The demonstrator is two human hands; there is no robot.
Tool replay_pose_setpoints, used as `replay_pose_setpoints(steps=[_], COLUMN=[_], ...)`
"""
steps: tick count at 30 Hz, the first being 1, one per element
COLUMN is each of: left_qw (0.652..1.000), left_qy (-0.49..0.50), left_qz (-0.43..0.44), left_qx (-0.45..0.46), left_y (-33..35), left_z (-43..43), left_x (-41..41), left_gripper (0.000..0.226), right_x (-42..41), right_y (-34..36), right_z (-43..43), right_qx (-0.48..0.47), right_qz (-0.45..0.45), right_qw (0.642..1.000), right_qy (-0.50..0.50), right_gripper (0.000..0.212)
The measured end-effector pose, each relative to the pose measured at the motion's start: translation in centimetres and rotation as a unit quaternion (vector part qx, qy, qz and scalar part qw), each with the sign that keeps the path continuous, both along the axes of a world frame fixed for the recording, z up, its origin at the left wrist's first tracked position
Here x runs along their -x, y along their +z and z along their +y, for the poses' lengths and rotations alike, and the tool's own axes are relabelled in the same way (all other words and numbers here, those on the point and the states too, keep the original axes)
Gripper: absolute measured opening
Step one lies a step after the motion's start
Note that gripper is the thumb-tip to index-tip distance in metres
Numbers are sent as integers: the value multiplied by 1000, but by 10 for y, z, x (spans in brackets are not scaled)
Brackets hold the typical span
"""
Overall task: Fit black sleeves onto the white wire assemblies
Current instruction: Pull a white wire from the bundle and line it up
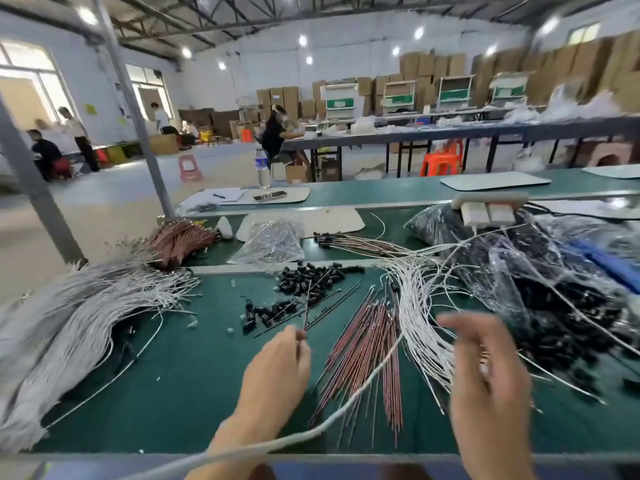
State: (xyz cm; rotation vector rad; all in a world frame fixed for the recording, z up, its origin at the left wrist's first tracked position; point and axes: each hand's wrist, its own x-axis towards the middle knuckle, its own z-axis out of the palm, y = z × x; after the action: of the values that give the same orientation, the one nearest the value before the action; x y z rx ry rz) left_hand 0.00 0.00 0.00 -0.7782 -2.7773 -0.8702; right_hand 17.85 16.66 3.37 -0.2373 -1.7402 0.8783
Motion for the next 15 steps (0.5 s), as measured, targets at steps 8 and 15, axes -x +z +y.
replay_pose_setpoints(steps=[8, 15], left_qw=[963, 995], left_qy=[67, 32], left_qz=[-52, -43], left_qx=[255, 80], left_y=[-3, -9], left_z=[58, 38], left_x=[72, 100], left_gripper=[18, 19], right_x=[142, 236], right_y=[10, -19], right_z=[19, 40], right_qx=[11, -98], right_qz=[-289, -491], right_qw=[952, 859], right_qy=[103, 109], right_gripper=[22, 32])
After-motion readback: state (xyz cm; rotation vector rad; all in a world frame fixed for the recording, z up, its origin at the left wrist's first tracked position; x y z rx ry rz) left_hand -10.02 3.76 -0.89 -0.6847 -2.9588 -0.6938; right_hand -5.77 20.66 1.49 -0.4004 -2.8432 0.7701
